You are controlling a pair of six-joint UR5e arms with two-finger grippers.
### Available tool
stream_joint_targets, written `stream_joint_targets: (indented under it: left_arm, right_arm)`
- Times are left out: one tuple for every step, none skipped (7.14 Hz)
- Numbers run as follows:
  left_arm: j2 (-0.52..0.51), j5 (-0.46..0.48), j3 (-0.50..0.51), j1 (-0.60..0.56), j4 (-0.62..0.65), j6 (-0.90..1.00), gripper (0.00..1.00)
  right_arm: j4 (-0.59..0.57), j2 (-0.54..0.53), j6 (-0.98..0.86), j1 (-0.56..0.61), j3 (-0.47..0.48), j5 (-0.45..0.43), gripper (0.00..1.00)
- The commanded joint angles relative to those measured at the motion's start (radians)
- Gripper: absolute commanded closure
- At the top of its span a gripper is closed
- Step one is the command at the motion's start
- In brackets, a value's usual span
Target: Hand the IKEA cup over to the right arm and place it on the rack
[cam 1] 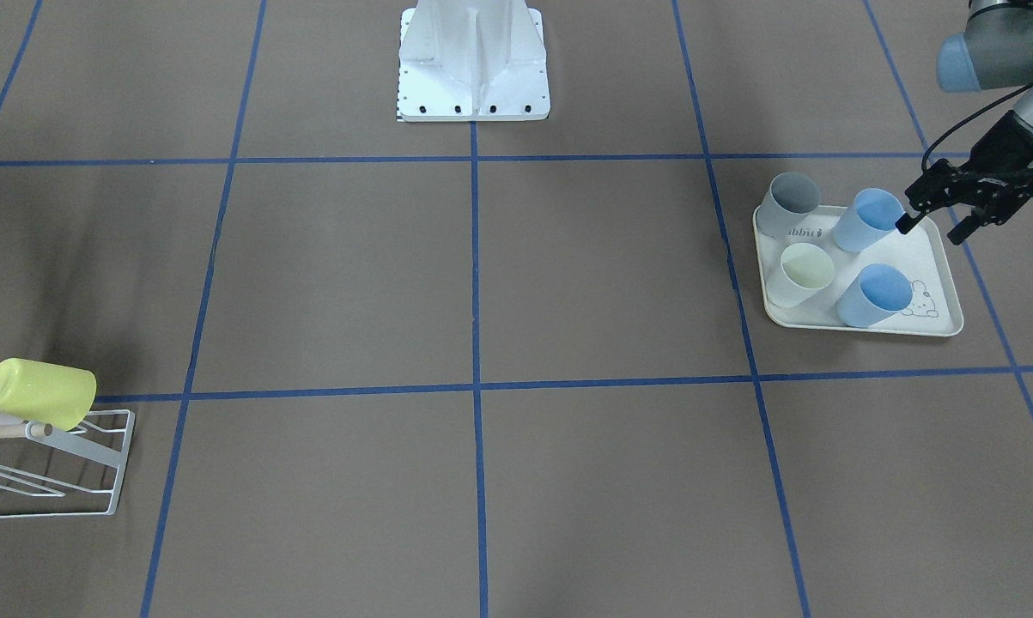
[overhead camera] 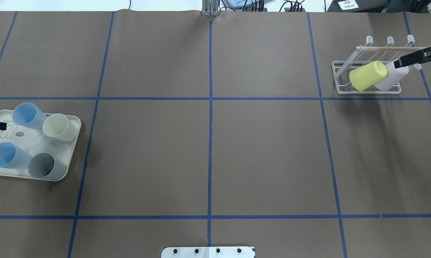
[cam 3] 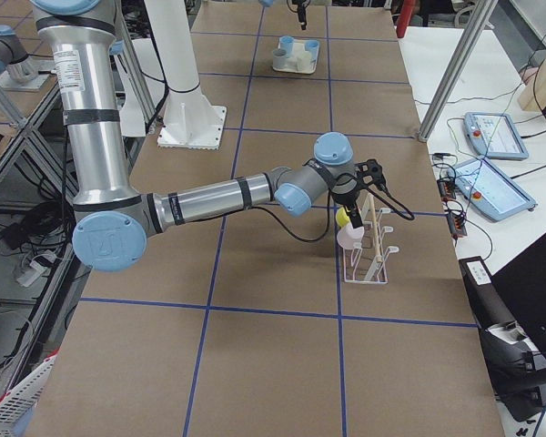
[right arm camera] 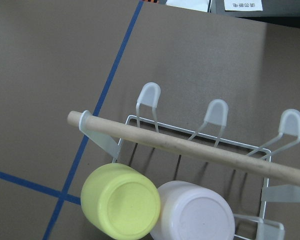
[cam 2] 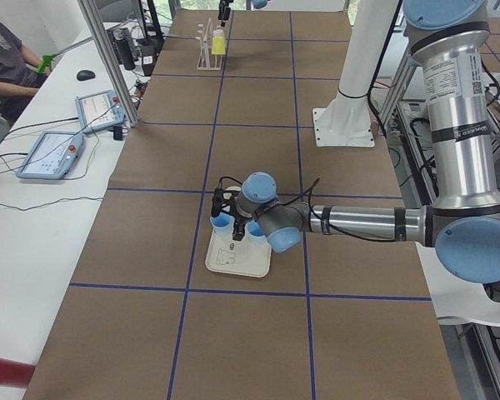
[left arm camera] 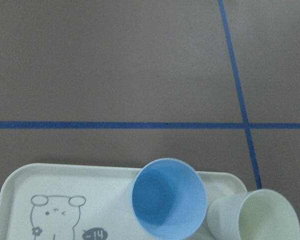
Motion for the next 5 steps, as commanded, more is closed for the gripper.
stream_joint_targets:
  left_arm:
    - [0.054,0.084,-0.006,0.069,0.044,0.004,0.0]
    - [0.075,0.081,-0.024,0.069,0.044,0.004,0.0]
    - [0.086,0.081,-0.034,0.072,0.044,0.004,0.0]
    - [0.097,0.088,-0.023,0.089,0.046,0.002,0.0]
    - [0.095,0.087,-0.017,0.098,0.047,0.001,0.0]
  right_arm:
    - [0.001,-0.003,0.002,-0.003,0.009,0.0,0.01]
    - [0.001,-0.003,0.002,-0.003,0.01,0.0,0.01]
    - [0.001,-0.003,0.002,-0.008,0.01,0.0,0.01]
    - [0.001,-0.003,0.002,-0.01,0.009,0.0,0.01]
    - [0.001,-0.003,0.002,-0.01,0.009,0.0,0.01]
